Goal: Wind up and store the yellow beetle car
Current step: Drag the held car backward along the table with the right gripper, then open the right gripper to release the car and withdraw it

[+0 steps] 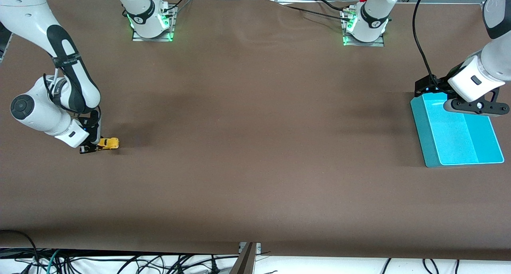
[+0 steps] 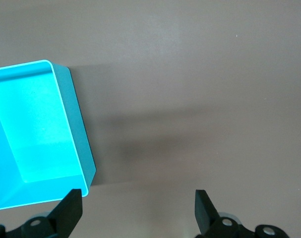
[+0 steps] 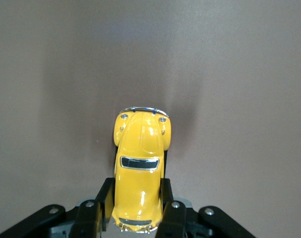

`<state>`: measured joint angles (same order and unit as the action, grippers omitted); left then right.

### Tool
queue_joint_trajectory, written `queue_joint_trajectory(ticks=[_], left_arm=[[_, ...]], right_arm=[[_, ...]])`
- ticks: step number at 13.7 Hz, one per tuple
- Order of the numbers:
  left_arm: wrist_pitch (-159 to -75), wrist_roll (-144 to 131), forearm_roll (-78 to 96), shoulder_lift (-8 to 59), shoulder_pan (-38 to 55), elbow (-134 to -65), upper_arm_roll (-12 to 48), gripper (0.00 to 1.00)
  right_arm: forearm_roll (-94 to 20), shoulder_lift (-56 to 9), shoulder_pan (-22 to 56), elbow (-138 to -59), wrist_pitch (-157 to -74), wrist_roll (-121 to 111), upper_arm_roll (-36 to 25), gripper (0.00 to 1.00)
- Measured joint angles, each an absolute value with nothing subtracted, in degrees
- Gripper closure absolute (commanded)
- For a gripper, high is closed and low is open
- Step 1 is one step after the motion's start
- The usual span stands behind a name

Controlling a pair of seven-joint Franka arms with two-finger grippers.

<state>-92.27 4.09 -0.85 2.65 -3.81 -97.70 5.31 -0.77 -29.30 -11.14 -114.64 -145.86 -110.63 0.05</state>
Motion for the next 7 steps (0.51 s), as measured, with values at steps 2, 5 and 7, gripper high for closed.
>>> queue_joint_trajectory(ticks=[2, 5, 7], left_arm=[[-92.3, 4.1, -0.8, 2.6, -3.8, -97.7, 5.3, 0.0], [-92.3, 4.1, -0.8, 2.6, -3.8, -97.7, 5.3, 0.0], [-92.3, 4.1, -0.8, 2.6, -3.8, -97.7, 5.3, 0.0]], right_arm=[[-1.5, -29.3, -11.2, -114.6, -145.9, -110.7, 0.0, 0.0], [-2.9, -29.8, -11.5, -114.7, -145.7, -111.0, 0.0, 0.0], [-3.1, -29.5, -11.5, -112.9, -143.9, -111.0, 0.7, 0.0]])
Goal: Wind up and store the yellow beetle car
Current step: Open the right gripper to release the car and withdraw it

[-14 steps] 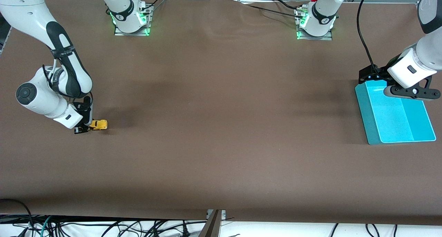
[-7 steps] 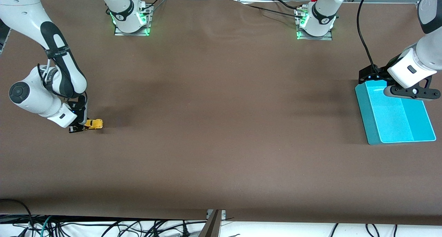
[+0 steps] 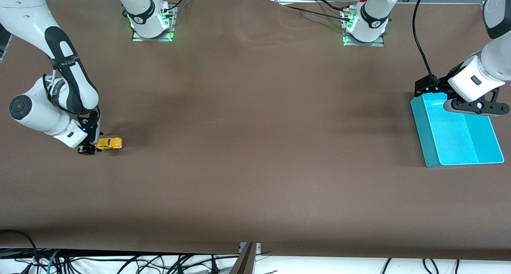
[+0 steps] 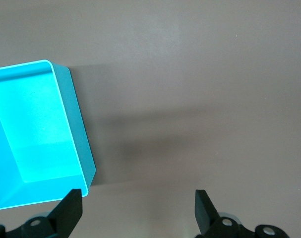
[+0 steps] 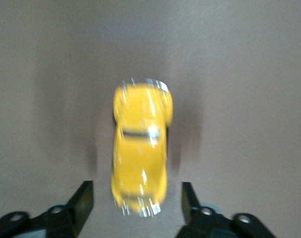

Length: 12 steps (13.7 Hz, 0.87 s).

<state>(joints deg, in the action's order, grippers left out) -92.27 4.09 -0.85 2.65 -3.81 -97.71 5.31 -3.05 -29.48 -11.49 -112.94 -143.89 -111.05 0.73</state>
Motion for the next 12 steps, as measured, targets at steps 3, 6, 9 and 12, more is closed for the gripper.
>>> queue_joint_trajectory(ticks=[3, 6, 9, 12], left_arm=[[-92.3, 4.1, -0.8, 2.7, -3.8, -97.7, 5.3, 0.0], [-92.3, 4.1, -0.8, 2.7, -3.8, -97.7, 5.3, 0.0], [-92.3, 4.1, -0.8, 2.7, -3.8, -97.7, 5.3, 0.0], [-92.3, 4.1, -0.8, 2.7, -3.8, -97.7, 5.3, 0.0]], right_arm=[[-3.3, -28.0, -11.4, -104.3, -132.2, -111.0, 2.1, 0.0], [-4.1, -27.1, -11.4, -97.9, -123.4, -108.4, 2.1, 0.0], [-6.6, -26.9, -11.4, -92.1, -115.0, -101.1, 2.1, 0.0], [-6.9, -25.6, -11.4, -83.3, -102.5, -87.5, 2.2, 0.0]])
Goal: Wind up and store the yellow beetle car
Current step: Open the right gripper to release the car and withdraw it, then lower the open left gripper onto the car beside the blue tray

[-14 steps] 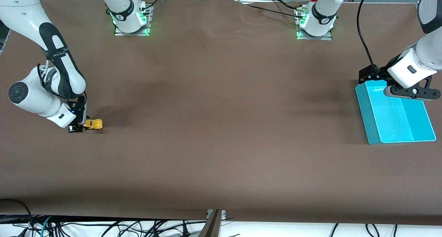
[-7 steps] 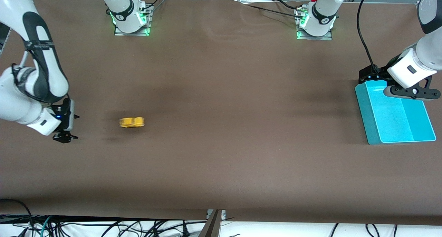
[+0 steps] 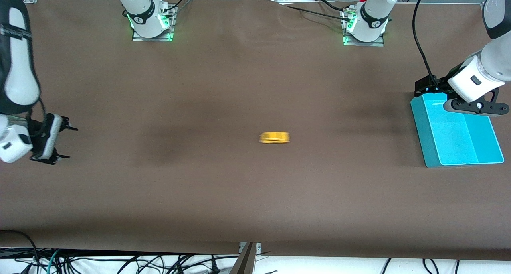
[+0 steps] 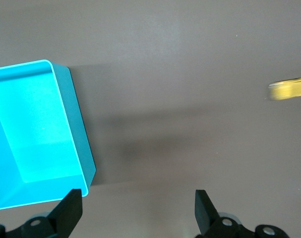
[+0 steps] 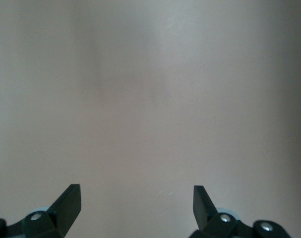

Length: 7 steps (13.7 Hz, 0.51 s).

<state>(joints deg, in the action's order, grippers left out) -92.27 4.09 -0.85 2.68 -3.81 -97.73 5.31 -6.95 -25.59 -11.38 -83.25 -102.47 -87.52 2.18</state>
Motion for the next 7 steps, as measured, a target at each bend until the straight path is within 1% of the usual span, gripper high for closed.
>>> queue_joint_trajectory(ticks=[2, 3, 7], left_arm=[[-92.3, 4.1, -0.8, 2.7, -3.8, -97.7, 5.3, 0.0], [-92.3, 4.1, -0.8, 2.7, -3.8, -97.7, 5.3, 0.0], [-92.3, 4.1, -0.8, 2.8, -3.8, -97.8, 5.3, 0.0]], right_arm=[[-7.0, -24.9, -10.8, -78.7, -96.7, -77.7, 2.3, 0.0], [-7.0, -24.8, -10.5, -77.5, -95.5, -74.0, 2.4, 0.0], [-7.0, -24.7, -9.1, -76.8, -95.1, -65.0, 2.6, 0.0]])
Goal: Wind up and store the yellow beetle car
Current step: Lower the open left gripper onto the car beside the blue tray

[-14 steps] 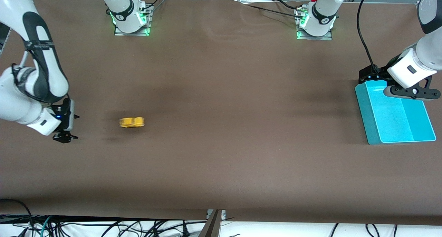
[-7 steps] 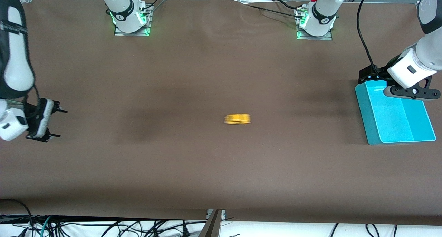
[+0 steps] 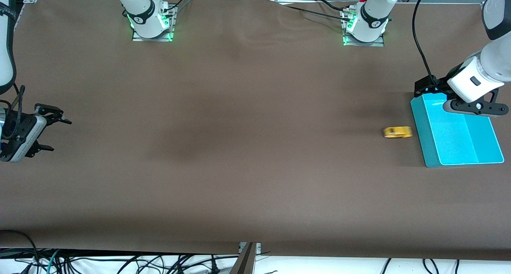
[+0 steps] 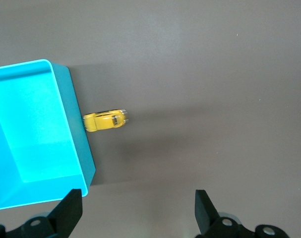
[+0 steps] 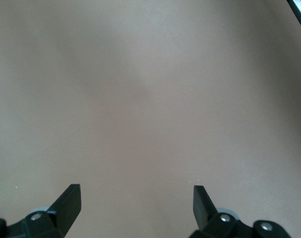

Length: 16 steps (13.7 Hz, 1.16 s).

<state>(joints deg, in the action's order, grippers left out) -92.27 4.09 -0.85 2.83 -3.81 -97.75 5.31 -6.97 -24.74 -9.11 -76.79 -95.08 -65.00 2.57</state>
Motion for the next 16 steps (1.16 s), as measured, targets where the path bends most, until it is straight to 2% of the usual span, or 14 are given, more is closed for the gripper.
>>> queue_joint_trajectory(ticks=[7, 12, 16], left_arm=[[-95.0, 4.3, -0.8, 3.1, -3.8, -100.3, 5.3, 0.0], [-107.2, 15.1, -0.8, 4.6, -5.9, -109.3, 5.1, 0.0], [-117.6, 23.9, -2.3, 6.2, -7.2, -117.6, 4.8, 0.0]], right_arm=[[-6.9, -21.1, -7.6, -75.9, -91.7, -40.1, 2.6, 0.0], [-6.4, -18.2, -5.5, -75.8, -87.5, -23.2, 2.6, 0.0], [-3.0, -16.4, -4.4, -76.0, -83.8, -21.5, 2.7, 0.0]])
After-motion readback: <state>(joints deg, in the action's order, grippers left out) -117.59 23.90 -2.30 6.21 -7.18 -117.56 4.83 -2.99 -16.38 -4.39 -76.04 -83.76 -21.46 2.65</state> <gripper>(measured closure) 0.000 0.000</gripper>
